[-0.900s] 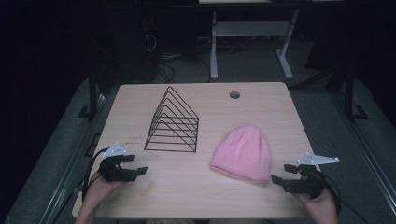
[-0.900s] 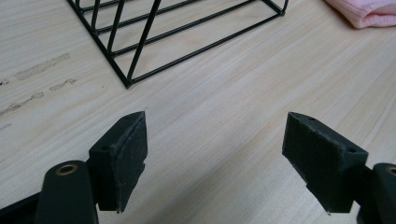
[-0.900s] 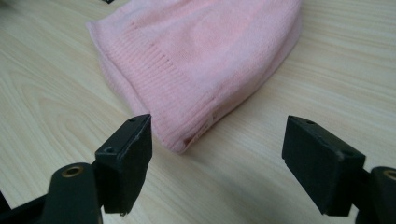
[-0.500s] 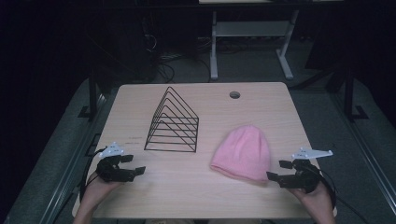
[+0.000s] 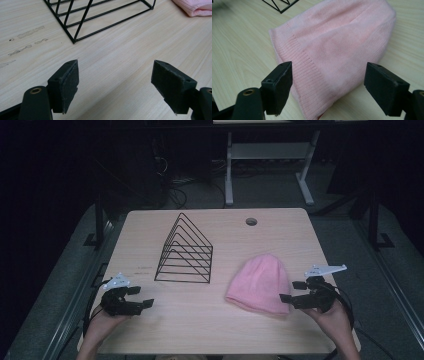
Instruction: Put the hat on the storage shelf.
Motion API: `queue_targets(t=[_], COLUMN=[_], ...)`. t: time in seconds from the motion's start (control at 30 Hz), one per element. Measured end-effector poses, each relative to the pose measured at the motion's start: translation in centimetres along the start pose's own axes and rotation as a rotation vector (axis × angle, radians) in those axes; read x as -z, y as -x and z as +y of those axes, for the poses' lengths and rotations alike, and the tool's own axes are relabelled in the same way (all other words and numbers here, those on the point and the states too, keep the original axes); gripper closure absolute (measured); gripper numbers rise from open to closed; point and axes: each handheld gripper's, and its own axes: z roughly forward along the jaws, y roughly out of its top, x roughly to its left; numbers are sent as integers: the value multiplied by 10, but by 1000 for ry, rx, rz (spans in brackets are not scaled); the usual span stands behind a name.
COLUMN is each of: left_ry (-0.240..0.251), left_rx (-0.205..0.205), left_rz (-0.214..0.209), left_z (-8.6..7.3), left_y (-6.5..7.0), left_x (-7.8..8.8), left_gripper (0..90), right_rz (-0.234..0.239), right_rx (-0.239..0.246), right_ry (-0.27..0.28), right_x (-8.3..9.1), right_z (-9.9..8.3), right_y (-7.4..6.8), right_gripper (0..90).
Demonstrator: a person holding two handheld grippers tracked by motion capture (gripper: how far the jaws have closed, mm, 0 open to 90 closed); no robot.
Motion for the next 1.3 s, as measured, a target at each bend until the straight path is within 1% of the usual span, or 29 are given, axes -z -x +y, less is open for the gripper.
queue_targets(t=[0.07,0.1,0.13,0.2,0.23,0.27,0.3,0.4,0.53,0.6,0.63,0.67,0.7,0.83,1.0,1.07,1.17,1.3], left_ry=[-9,-4,-5,-5,-4,-4,4,6,6,8,4,4,11,9,5,6,5,8], left_rx=[-5,-3,-13,-12,-16,-16,-9,-6,-7,-4,-9,-9,-1,0,0,2,1,3], left_rz=[0,-1,-1,-3,-3,-3,0,-2,-2,-3,-4,-4,-3,-2,-2,-2,-2,-1], left_z=[0,1,1,1,2,2,2,2,2,2,2,2,1,1,1,1,1,0], left_y=[0,0,0,0,0,0,0,-1,-2,-2,-3,-3,-3,-3,-4,-5,-5,-5], left_x=[0,-1,0,0,0,0,1,2,3,4,4,4,4,4,5,5,5,6], left_gripper=[223,223,223,223,224,223,223,223,223,224,223,224,223,223,224,224,223,223], right_rz=[0,4,6,11,20,23,24,35,45,39,40,40,44,42,40,35,37,33], right_rx=[3,1,-1,-4,-2,-7,0,0,-8,-2,-3,-3,-6,-8,-31,-33,-39,-34], right_ry=[1,-9,-9,-16,-17,-23,-24,-26,-42,-54,-58,-58,-67,-87,-114,-126,-128,-149], right_x=[0,1,1,1,0,0,0,0,-3,-6,-7,-7,-10,-17,-28,-31,-35,-43], right_z=[2,8,10,12,18,20,23,30,42,47,50,50,57,66,73,76,81,87], right_y=[1,3,4,5,8,8,9,12,15,18,20,20,25,34,45,48,52,58], right_gripper=[224,224,224,224,224,224,224,224,225,228,228,228,229,233,237,239,255,256])
